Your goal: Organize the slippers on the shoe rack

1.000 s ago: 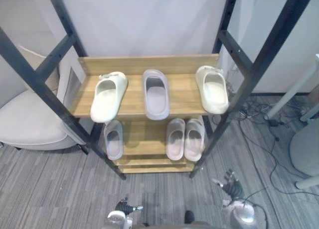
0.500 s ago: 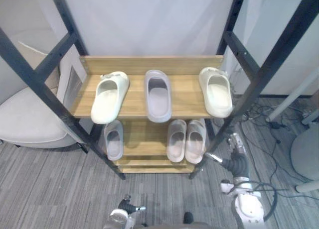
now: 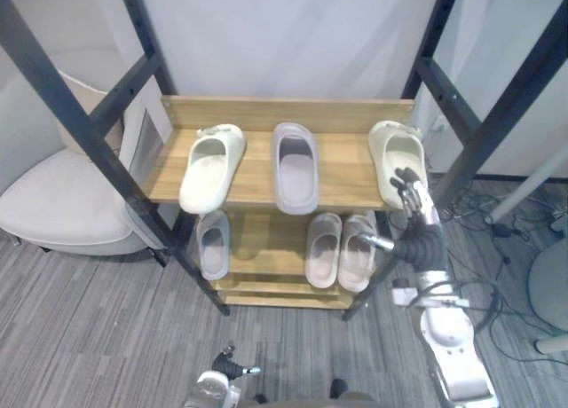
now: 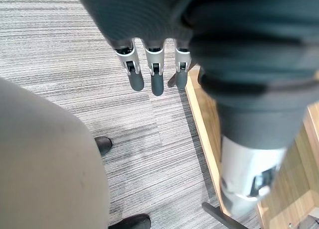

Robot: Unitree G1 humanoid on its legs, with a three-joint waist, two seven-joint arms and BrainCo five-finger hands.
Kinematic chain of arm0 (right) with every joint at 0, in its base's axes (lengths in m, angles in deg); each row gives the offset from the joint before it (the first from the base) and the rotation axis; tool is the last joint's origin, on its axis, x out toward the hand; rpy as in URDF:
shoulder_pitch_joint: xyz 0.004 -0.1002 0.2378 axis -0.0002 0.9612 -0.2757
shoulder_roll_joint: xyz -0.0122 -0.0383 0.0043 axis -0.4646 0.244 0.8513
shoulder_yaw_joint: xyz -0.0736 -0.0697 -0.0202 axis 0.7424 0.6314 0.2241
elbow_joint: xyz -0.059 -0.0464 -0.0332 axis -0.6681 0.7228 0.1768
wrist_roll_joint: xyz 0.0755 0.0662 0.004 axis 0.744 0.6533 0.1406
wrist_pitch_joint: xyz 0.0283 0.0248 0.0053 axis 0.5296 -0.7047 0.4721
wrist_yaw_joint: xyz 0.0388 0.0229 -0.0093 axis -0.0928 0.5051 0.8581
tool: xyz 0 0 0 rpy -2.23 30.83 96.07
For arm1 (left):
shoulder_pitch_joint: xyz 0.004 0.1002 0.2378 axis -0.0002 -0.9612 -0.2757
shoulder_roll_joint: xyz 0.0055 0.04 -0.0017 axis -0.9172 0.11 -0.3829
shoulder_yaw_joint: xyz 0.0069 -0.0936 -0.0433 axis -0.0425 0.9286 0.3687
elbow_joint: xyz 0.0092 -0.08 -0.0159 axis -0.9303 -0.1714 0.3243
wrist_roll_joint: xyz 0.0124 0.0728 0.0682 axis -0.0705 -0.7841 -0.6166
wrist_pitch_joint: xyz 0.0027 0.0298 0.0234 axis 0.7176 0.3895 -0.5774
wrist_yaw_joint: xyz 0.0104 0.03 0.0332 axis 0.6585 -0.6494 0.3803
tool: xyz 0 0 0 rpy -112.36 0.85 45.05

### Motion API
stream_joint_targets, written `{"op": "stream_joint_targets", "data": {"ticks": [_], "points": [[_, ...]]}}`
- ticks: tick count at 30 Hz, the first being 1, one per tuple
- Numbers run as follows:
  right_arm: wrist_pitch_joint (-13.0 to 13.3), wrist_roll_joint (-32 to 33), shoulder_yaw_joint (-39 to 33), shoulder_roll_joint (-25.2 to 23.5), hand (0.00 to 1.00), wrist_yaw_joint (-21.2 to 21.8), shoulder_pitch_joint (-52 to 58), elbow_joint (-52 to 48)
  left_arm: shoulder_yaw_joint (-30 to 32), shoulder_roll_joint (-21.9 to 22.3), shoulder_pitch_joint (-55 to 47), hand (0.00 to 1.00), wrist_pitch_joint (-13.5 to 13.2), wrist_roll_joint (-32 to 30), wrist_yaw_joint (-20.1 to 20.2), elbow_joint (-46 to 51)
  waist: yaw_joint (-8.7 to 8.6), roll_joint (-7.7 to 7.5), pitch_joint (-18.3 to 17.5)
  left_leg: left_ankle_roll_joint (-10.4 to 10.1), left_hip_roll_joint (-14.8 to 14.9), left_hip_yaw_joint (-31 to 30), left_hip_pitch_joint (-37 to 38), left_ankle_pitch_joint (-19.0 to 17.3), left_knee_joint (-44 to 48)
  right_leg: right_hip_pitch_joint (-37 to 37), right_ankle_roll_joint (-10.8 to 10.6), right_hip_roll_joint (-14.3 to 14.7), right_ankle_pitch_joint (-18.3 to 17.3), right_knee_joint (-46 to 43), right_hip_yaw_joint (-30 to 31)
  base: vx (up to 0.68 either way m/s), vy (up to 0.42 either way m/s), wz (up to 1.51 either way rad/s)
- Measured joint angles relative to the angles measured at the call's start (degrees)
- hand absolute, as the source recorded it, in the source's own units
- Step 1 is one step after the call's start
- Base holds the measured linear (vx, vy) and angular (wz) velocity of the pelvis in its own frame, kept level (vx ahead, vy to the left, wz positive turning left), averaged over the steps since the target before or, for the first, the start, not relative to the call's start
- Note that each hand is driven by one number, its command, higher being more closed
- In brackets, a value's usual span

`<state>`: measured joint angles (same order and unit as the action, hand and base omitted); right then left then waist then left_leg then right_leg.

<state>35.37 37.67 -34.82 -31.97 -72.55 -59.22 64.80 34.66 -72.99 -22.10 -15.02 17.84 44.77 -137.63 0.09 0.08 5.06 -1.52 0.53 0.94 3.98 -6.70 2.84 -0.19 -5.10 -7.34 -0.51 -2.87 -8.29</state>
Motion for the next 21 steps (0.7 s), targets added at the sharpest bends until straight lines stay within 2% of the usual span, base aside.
{"op": "stream_joint_targets", "data": {"ticks": [6,12,21], "points": [[-1.1,3.6,0.3,4.3,0.0,-0.4,-11.7,12.5,0.4,-0.2,-0.2,0.0,0.0,0.1,0.0,0.4,0.27,-0.16,-0.1,-0.3,0.0,-2.3,-1.4,1.0,-0.8,0.0,0.2,0.2,0.1,1.1,-2.5,0.0,-0.018,0.2],[-2.8,3.6,3.0,6.9,0.0,-0.8,-21.5,22.2,0.7,-0.2,-0.3,0.0,0.0,0.6,0.0,0.9,0.8,-0.13,0.0,-0.5,0.2,-2.8,-2.6,1.1,-0.8,-0.7,0.2,0.3,0.1,1.3,-3.2,0.01,-0.008,0.05],[-4.6,6.1,6.6,9.0,0.0,-0.9,-35.0,35.7,2.7,-0.4,-0.4,0.0,-0.2,2.6,0.0,3.3,2.75,-0.77,2.2,-0.9,0.1,-3.7,-4.6,2.0,-1.1,-2.0,0.4,0.2,0.3,1.6,-4.5,-0.01,-0.004,0.07]]}}
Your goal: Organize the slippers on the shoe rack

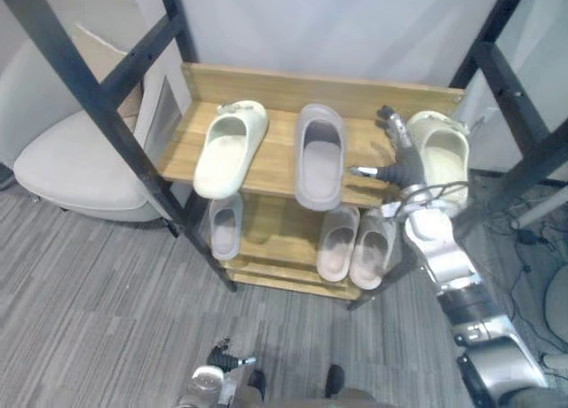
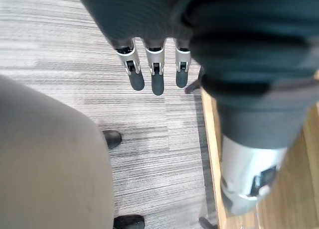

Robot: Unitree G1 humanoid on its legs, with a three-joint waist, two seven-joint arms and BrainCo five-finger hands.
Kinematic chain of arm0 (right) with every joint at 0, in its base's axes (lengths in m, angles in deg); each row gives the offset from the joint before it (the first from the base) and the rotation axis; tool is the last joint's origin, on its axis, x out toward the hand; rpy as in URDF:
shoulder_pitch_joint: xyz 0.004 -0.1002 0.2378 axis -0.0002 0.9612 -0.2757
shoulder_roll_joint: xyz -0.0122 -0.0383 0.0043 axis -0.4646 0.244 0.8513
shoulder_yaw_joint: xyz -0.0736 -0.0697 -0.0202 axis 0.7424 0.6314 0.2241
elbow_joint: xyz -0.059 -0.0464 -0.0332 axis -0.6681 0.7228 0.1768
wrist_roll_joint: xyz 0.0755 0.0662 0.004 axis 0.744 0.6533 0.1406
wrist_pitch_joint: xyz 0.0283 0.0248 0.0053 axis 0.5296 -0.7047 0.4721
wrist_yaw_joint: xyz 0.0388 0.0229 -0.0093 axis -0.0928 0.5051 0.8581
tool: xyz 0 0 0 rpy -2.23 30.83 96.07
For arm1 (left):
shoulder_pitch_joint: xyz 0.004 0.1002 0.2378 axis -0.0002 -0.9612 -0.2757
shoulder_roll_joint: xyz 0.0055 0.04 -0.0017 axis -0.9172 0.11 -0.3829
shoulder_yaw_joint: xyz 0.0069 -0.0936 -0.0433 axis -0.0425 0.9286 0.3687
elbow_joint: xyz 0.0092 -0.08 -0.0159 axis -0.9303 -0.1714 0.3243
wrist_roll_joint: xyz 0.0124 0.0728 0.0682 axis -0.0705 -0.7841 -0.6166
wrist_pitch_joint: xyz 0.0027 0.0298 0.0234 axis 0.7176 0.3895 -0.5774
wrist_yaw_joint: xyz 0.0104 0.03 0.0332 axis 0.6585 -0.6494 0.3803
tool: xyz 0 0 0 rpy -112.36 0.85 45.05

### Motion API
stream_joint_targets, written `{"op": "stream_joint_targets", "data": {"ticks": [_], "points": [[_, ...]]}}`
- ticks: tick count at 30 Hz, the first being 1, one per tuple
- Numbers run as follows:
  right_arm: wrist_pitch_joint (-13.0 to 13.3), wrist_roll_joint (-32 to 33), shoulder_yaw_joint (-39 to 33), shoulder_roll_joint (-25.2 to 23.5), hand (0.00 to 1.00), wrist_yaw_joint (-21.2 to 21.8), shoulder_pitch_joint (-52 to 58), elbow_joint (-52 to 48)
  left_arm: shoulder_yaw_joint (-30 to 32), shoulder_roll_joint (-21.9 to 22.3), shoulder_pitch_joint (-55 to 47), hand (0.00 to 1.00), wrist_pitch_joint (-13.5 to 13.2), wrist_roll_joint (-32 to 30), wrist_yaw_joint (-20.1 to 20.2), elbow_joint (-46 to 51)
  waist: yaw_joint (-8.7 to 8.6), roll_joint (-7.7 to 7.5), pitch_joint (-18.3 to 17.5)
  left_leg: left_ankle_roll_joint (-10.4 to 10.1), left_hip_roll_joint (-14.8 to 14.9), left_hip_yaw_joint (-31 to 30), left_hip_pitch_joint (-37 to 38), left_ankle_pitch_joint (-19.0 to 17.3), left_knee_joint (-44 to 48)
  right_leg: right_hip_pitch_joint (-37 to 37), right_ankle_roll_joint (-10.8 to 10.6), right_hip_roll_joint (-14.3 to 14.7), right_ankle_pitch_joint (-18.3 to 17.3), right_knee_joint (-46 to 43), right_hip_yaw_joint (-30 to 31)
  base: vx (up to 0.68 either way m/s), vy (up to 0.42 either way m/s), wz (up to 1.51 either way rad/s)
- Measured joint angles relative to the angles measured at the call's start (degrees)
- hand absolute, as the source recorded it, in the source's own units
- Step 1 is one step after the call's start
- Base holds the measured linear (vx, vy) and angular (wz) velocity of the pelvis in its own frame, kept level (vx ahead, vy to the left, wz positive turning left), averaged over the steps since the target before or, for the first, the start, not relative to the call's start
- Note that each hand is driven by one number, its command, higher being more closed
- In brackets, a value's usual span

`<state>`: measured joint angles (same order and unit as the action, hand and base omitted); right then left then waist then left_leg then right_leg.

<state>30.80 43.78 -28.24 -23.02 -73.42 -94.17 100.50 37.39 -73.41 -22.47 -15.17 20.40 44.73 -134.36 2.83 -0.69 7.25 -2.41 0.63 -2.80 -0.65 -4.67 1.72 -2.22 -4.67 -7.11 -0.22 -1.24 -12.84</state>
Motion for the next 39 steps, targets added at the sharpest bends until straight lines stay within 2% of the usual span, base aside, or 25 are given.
{"op": "stream_joint_targets", "data": {"ticks": [6,13,14,18,30,39], "points": [[0.0,0.0,3.3,0.8,0.0,0.3,-5.9,5.5,0.0,-0.1,0.0,0.0,-0.1,0.4,-0.1,1.4,0.84,-0.32,1.0,-0.2,0.0,-1.4,-0.4,1.3,-1.4,0.0,0.3,0.0,0.2,0.5,-1.6,-0.02,-0.012,0.13],[-0.5,0.1,5.7,1.0,0.0,0.3,-10.4,9.5,0.2,-0.3,0.0,0.0,-0.2,0.5,-0.1,2.1,0.98,-0.69,2.1,-0.2,0.0,-1.8,-0.6,1.3,-1.5,-0.1,0.3,0.0,0.3,0.6,-1.9,-0.01,0.001,0.02],[-0.5,0.0,5.9,1.0,1.0,0.3,-11.4,10.7,0.2,-0.3,0.0,0.0,-0.2,0.5,-0.1,2.2,1.0,-0.7,2.2,-0.2,0.0,-1.9,-0.8,1.3,-1.5,-0.1,0.3,0.0,0.3,0.7,-2.0,0.0,0.0,0.0],[-0.8,0.1,5.9,1.0,1.0,0.2,-14.7,14.9,0.2,-0.4,0.0,0.0,-0.2,1.2,-0.2,2.7,1.35,-0.87,2.4,-0.4,0.0,-2.5,-1.2,1.5,-1.5,-0.2,0.3,0.1,0.3,0.9,-2.5,0.0,-0.004,0.07],[-0.3,4.1,6.8,1.2,1.0,0.9,-17.4,14.8,0.2,-0.8,0.0,0.0,-0.3,1.8,-1.2,3.3,1.77,-1.55,3.3,-0.4,0.0,-2.1,-0.3,1.5,-1.6,0.5,0.4,0.1,0.3,1.2,-2.0,0.0,0.002,-0.02],[-0.5,4.1,4.2,0.8,1.0,2.4,-5.9,-0.4,2.4,-0.6,-0.1,0.0,-0.1,1.6,-1.0,2.9,1.22,-2.05,3.5,-0.3,0.1,-1.3,1.0,1.5,-1.6,1.5,0.4,0.0,0.3,1.0,-1.3,-0.01,0.004,-0.02]]}}
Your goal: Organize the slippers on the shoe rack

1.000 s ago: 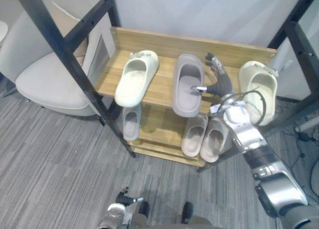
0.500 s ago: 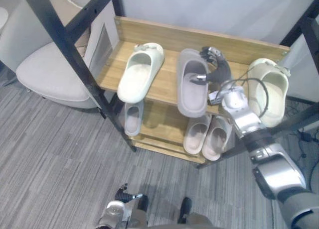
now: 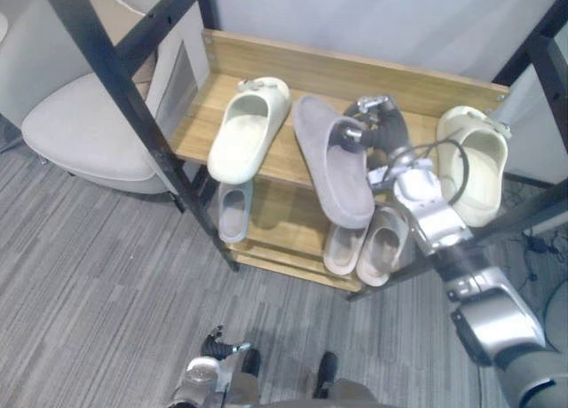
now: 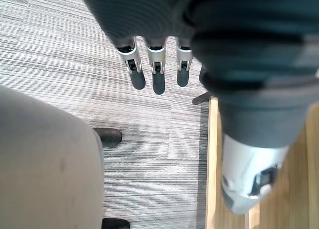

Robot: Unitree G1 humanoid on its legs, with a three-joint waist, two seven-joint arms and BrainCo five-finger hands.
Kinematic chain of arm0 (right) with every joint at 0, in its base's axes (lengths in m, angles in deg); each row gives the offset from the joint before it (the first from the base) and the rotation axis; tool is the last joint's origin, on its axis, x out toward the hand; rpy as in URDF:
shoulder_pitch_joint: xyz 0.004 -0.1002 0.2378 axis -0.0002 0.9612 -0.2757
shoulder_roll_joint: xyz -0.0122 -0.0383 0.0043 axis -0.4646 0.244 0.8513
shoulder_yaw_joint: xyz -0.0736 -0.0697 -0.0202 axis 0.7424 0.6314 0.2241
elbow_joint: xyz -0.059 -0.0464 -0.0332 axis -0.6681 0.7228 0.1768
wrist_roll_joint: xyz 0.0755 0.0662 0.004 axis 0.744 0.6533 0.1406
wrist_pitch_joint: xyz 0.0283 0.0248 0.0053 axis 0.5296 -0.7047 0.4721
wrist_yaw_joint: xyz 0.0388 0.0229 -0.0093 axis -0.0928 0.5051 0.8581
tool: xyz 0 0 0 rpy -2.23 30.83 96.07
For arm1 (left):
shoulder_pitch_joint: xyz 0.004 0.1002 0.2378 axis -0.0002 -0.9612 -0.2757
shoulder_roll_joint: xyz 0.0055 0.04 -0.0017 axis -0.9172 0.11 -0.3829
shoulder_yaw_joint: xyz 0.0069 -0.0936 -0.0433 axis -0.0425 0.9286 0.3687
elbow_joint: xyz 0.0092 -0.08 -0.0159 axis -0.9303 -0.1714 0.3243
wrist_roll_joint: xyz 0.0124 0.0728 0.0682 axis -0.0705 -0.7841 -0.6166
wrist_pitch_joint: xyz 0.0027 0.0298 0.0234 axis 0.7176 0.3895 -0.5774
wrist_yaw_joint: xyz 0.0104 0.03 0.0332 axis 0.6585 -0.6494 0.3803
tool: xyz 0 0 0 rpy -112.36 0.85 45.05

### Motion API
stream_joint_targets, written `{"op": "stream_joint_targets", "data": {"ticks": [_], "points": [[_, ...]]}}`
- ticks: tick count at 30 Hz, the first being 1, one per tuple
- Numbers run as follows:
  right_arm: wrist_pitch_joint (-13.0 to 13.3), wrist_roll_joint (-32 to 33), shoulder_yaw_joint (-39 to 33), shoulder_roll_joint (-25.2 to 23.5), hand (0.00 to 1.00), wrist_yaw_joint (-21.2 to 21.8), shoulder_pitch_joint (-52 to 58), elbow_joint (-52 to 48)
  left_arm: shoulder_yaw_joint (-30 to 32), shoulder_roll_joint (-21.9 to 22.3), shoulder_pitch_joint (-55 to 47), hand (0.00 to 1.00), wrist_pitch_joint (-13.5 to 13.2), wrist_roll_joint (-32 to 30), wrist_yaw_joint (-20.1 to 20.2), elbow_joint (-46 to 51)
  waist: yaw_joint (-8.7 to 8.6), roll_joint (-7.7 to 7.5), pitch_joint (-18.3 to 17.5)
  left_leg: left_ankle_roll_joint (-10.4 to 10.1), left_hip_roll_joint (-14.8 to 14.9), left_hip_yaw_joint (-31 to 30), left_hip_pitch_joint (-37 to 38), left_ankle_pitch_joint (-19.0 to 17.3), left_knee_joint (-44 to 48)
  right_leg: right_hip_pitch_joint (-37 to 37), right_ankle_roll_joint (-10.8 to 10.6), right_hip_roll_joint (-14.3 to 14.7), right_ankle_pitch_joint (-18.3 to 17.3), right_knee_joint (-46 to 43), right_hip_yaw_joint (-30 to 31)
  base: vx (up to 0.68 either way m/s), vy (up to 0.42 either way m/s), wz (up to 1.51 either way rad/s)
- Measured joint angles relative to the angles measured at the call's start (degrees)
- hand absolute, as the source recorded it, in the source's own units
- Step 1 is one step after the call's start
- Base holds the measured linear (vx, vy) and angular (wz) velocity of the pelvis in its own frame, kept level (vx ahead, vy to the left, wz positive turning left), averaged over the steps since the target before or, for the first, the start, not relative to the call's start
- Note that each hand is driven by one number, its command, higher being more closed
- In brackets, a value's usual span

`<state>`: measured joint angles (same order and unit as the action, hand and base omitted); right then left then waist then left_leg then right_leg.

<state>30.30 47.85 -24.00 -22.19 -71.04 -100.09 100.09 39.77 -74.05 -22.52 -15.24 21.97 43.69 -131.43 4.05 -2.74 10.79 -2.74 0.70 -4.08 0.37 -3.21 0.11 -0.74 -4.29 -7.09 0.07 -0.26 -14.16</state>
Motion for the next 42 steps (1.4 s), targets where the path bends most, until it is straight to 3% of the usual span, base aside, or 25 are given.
{"op": "stream_joint_targets", "data": {"ticks": [6,11,17,19,20,22,25,27,30,31,35,36,42], "points": [[0.5,-0.1,-2.5,-0.9,1.0,1.2,6.2,-14.4,0.1,0.0,0.0,0.0,0.0,-0.1,0.1,-0.7,-0.77,0.05,0.0,0.0,0.3,0.2,0.6,0.0,0.0,0.0,-0.1,0.1,-0.1,-0.7,0.4,-0.03,-0.002,-0.03],[2.4,0.0,-3.0,-4.3,1.0,3.3,14.2,-24.9,0.0,0.1,0.1,0.0,0.0,-0.3,0.1,-1.5,-0.95,0.46,-0.5,0.1,0.5,0.3,1.2,0.0,0.0,0.0,-0.1,0.0,-0.6,-1.9,0.7,-0.03,-0.004,-0.02],[3.1,2.4,0.9,-4.8,1.0,6.4,21.3,-26.0,-0.2,0.4,0.2,0.0,0.0,-1.3,0.2,-2.7,-0.98,1.07,-1.6,0.1,0.5,0.5,1.4,-0.1,-0.1,-1.7,0.0,-0.4,-2.4,-5.7,1.3,-0.03,-0.003,-0.03],[3.1,2.8,4.0,-4.8,1.0,8.1,23.8,-26.0,-0.4,0.3,0.6,0.0,0.0,-1.3,0.3,-3.0,-0.94,1.07,-1.5,0.2,-0.3,1.3,0.1,0.0,0.4,-6.2,0.0,-2.0,-6.0,-13.3,2.3,-0.06,-0.012,-0.04],[3.1,2.7,5.8,-4.6,1.0,8.7,24.6,-25.9,-0.7,0.3,1.2,0.0,0.0,-1.3,0.4,-3.2,-0.98,0.76,-1.2,0.3,-1.6,1.7,-1.9,-0.1,2.6,-9.6,-0.1,-3.8,-8.3,-18.6,3.1,-0.08,-0.014,0.04],[3.1,2.7,7.0,-4.1,1.0,9.2,24.7,-25.7,-0.7,0.2,2.3,0.0,0.0,-1.2,0.3,-3.4,-1.07,0.64,0.0,0.3,-2.8,1.8,-4.6,-0.6,6.3,-12.1,0.1,-5.5,-9.7,-22.3,3.3,-0.09,-0.037,0.24],[3.0,2.2,8.4,-2.3,1.0,9.6,24.0,-25.1,-0.6,0.3,5.7,0.0,-0.2,-1.1,0.0,-3.3,-1.13,1.5,4.0,0.0,-3.3,1.9,-13.5,-5.4,18.9,-17.3,0.9,-6.8,-12.4,-29.7,2.7,-0.18,-0.049,0.34],[2.9,1.3,10.1,1.1,1.0,9.6,22.1,-24.9,-0.1,-0.1,8.7,0.0,-0.3,0.2,-0.1,-2.9,-1.37,1.37,7.2,0.1,-2.7,1.8,-20.6,-10.1,28.4,-22.5,1.2,-7.2,-16.0,-36.3,2.2,-0.26,-0.04,0.26],[2.9,-0.2,10.1,3.8,1.0,9.4,20.8,-24.9,0.2,-0.4,10.1,0.0,-0.4,1.2,-0.1,-1.6,-1.55,1.52,8.4,0.1,-2.3,1.9,-26.9,-11.3,33.6,-28.0,1.7,-7.2,-16.5,-40.3,2.4,-0.19,-0.024,0.07],[2.9,-0.3,10.2,6.5,1.0,9.1,18.4,-24.0,1.4,-0.6,11.8,0.0,-0.6,1.5,-0.2,-0.8,-2.09,1.39,10.2,-0.2,-2.7,1.9,-30.8,-12.2,38.0,-31.8,1.5,-8.3,-17.7,-44.7,2.6,-0.12,-0.02,0.15],[2.4,-2.4,10.8,9.9,1.0,7.6,13.5,-20.6,3.3,-1.7,14.5,0.0,-1.1,2.8,-0.3,0.9,-2.33,1.66,12.7,-0.5,-3.1,1.8,-38.3,-14.7,47.2,-38.6,2.4,-10.0,-20.2,-53.2,3.2,-0.11,-0.002,0.21],[2.2,-2.4,11.6,11.1,1.0,6.8,11.1,-19.7,4.8,-1.8,14.8,0.0,-1.4,3.8,-0.3,2.4,-2.27,2.32,13.2,-0.3,-2.8,1.8,-42.4,-15.3,51.7,-41.7,2.7,-10.1,-21.3,-56.7,3.1,-0.1,0.005,0.27],[1.6,-4.6,11.7,11.4,1.0,3.5,1.7,-18.3,9.2,-2.6,15.8,0.0,0.5,4.6,-3.1,2.2,-1.7,1.86,17.8,-0.3,-1.9,2.1,-55.8,-19.0,65.0,-53.9,3.6,-12.1,-26.6,-70.2,3.2,-0.14,-0.017,0.22]]}}
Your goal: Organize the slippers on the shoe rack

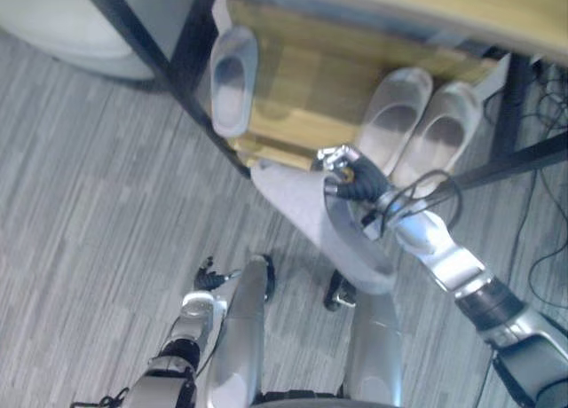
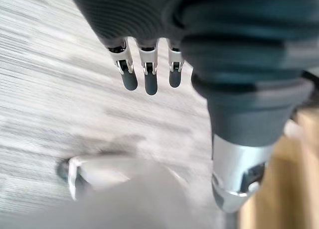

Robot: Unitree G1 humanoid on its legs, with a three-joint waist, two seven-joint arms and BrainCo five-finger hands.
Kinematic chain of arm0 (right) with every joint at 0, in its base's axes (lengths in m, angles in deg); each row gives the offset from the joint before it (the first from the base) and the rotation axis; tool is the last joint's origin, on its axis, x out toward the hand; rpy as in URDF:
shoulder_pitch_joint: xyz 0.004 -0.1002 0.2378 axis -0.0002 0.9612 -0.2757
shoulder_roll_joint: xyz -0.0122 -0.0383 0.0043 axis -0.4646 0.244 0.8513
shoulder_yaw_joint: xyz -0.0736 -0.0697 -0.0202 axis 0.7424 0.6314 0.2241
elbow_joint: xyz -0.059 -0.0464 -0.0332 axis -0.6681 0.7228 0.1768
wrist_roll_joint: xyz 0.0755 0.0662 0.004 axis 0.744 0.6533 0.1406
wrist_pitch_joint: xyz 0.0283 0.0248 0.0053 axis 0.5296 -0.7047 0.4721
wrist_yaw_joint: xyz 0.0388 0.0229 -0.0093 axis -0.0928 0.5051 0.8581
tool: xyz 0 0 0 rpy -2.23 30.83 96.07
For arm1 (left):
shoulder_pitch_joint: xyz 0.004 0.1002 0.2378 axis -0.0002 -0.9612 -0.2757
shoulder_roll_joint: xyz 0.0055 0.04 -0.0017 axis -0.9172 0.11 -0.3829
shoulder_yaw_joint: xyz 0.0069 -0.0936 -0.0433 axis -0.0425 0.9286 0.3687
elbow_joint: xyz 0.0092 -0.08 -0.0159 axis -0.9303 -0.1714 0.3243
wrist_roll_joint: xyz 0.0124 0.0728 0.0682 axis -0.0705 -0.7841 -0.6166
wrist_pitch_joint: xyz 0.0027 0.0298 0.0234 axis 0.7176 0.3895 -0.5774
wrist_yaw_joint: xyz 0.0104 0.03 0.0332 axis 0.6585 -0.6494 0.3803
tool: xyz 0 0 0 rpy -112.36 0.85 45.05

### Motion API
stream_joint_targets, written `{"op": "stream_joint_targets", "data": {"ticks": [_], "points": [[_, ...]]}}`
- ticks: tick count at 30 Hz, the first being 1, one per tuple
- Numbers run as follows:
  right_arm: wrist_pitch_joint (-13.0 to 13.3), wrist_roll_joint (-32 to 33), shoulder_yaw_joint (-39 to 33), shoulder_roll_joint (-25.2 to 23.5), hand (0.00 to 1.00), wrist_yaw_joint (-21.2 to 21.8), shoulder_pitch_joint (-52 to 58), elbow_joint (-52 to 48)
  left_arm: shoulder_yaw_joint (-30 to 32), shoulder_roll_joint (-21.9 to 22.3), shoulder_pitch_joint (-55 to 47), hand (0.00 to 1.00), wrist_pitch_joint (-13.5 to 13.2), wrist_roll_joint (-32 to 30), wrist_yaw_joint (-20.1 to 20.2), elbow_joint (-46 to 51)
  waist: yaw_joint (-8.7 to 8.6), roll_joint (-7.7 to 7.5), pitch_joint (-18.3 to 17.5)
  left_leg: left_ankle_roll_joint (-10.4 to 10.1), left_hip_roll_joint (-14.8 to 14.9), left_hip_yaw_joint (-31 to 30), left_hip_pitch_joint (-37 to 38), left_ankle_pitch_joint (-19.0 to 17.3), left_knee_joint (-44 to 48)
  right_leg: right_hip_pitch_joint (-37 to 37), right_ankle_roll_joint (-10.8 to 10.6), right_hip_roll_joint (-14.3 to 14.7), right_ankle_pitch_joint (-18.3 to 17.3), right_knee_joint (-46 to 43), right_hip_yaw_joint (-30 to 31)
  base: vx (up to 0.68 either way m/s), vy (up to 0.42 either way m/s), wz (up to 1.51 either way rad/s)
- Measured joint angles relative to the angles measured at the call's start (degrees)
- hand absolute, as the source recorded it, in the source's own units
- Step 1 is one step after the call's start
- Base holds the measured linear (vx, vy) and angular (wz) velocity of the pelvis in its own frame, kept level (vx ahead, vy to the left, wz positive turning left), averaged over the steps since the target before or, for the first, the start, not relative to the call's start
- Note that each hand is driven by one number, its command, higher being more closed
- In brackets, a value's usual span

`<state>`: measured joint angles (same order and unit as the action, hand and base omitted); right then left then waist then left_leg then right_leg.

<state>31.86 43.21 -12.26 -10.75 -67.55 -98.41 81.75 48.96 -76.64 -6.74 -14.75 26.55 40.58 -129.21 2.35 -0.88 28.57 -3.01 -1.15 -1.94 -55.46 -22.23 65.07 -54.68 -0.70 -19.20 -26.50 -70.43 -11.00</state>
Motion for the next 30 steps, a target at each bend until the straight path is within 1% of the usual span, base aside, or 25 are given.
{"op": "stream_joint_targets", "data": {"ticks": [1,2,3,7,8,9,11,14,16,20,22,23,24,27,30], "points": [[-0.4,-0.1,0.0,-0.2,1.0,-0.8,-2.1,0.0,0.8,0.3,-0.1,0.0,0.5,0.3,-0.6,0.1,0.68,-0.28,0.5,0.2,0.4,-0.1,-3.6,-0.5,2.5,-3.5,0.4,0.0,-0.6,-2.6,0.1,-0.11,-0.019,0.04],[-0.5,-0.2,0.0,-0.2,1.0,-1.3,-2.8,0.1,1.1,0.4,-0.1,0.0,0.7,0.6,-0.7,0.2,0.83,-0.33,0.5,0.1,0.4,-0.2,-4.7,-0.6,3.3,-4.5,0.5,-0.1,-0.9,-3.5,0.1,-0.13,-0.034,0.15],[-0.9,-1.6,0.0,-0.5,1.0,-2.7,-5.4,1.5,1.6,0.7,0.0,0.0,1.0,1.1,-0.9,0.5,1.05,-0.45,0.7,0.0,0.5,-0.4,-7.6,-0.7,5.3,-7.3,0.8,-0.5,-1.5,-5.8,0.1,-0.07,-0.027,0.15],[-1.5,-2.6,-0.5,-1.9,1.0,-5.8,-11.4,4.9,1.8,1.2,0.0,0.0,0.9,2.8,-1.9,1.8,1.53,-0.5,0.7,-0.3,0.6,-0.4,-11.7,-0.7,8.4,-11.4,1.4,-1.3,-2.8,-9.9,0.4,-0.08,-0.04,0.15],[-1.6,-3.9,-1.3,-2.5,1.0,-7.3,-13.0,5.4,1.7,1.3,0.0,0.0,0.8,3.8,-1.9,2.3,1.61,-0.5,0.7,-0.6,0.6,-0.6,-13.0,-0.8,9.4,-12.6,1.7,-1.4,-3.2,-11.0,0.3,-0.06,-0.032,0.08],[-1.6,-4.5,-1.8,-2.8,1.0,-7.9,-13.7,6.0,1.7,1.4,0.0,0.0,0.8,4.3,-2.0,2.4,1.76,-0.5,0.7,-0.7,0.6,-0.7,-13.5,-0.8,9.8,-13.1,1.7,-1.5,-3.4,-11.6,0.3,-0.07,-0.043,0.09],[-2.0,-4.7,-3.7,-3.4,1.0,-9.8,-16.8,9.3,1.3,1.6,0.1,0.0,0.6,5.2,-1.8,3.3,2.32,-0.5,0.7,-1.3,0.6,-1.3,-15.3,-0.6,10.3,-14.7,2.2,-1.5,-3.7,-12.5,0.0,-0.06,-0.057,0.08],[-3.1,-6.9,-6.5,-4.7,1.0,-12.6,-20.7,14.6,0.2,1.6,0.2,0.0,0.6,6.0,-1.8,4.2,3.01,-0.47,0.7,-2.3,0.5,-2.4,-17.2,0.0,10.5,-16.0,2.9,-1.8,-4.1,-13.2,-1.2,-0.02,-0.052,0.14],[-3.6,-7.0,-7.7,-5.0,1.0,-14.0,-23.1,17.9,-0.4,1.6,0.3,0.0,0.4,6.7,-1.8,4.6,3.61,-0.38,0.6,-3.1,0.5,-3.0,-18.4,0.4,11.0,-16.6,3.5,-1.9,-4.5,-13.7,-1.9,0.0,-0.05,0.17],[-4.9,-8.9,-13.1,-8.5,1.0,-17.9,-27.7,25.8,-0.9,1.6,0.8,0.0,-0.5,7.8,-1.9,4.7,3.79,-0.49,0.4,-4.2,-0.1,-4.4,-20.5,1.0,11.3,-17.5,3.8,-2.9,-5.5,-15.1,-3.6,0.0,-0.035,0.24],[-5.5,-9.0,-14.7,-9.6,1.0,-19.4,-29.5,28.2,-1.4,1.6,0.9,0.0,-0.6,8.1,-2.0,4.7,3.93,-0.44,0.3,-4.3,-0.3,-4.9,-20.9,1.1,11.3,-17.5,3.9,-3.0,-6.0,-15.3,-4.1,-0.01,-0.018,0.14],[-5.5,-9.0,-15.4,-10.4,1.0,-19.8,-30.2,29.6,-1.5,1.6,0.9,0.0,-0.7,8.5,-2.1,4.7,3.96,-0.54,0.0,-4.4,-0.3,-5.1,-21.2,1.1,11.3,-17.8,4.0,-3.0,-6.1,-15.3,-4.3,-0.01,-0.011,0.1],[-5.4,-9.0,-16.2,-11.9,1.0,-21.7,-32.0,32.8,-2.5,1.6,0.9,0.0,-0.8,9.0,-2.6,4.5,4.08,-0.48,-1.9,-4.7,-0.2,-5.3,-23.0,1.3,11.2,-19.4,4.1,-3.0,-6.1,-15.4,-4.7,-0.01,-0.002,0.05],[-5.5,-9.0,-17.4,-13.6,1.0,-23.4,-34.4,36.3,-2.8,1.6,1.2,0.0,-1.2,10.0,-3.4,4.6,4.14,-0.43,-2.4,-5.0,-0.2,-5.5,-23.5,1.5,11.2,-19.8,4.1,-3.0,-6.1,-15.4,-4.9,0.0,0.001,0.01],[-5.4,-9.1,-18.3,-14.2,1.0,-25.6,-36.7,40.2,-3.7,1.6,2.1,0.0,-2.0,10.1,-4.4,4.6,4.63,-0.38,-2.4,-5.1,-0.2,-5.7,-23.6,1.6,11.1,-19.8,4.1,-3.0,-6.1,-15.4,-5.1,0.0,0.0,0.0]]}}
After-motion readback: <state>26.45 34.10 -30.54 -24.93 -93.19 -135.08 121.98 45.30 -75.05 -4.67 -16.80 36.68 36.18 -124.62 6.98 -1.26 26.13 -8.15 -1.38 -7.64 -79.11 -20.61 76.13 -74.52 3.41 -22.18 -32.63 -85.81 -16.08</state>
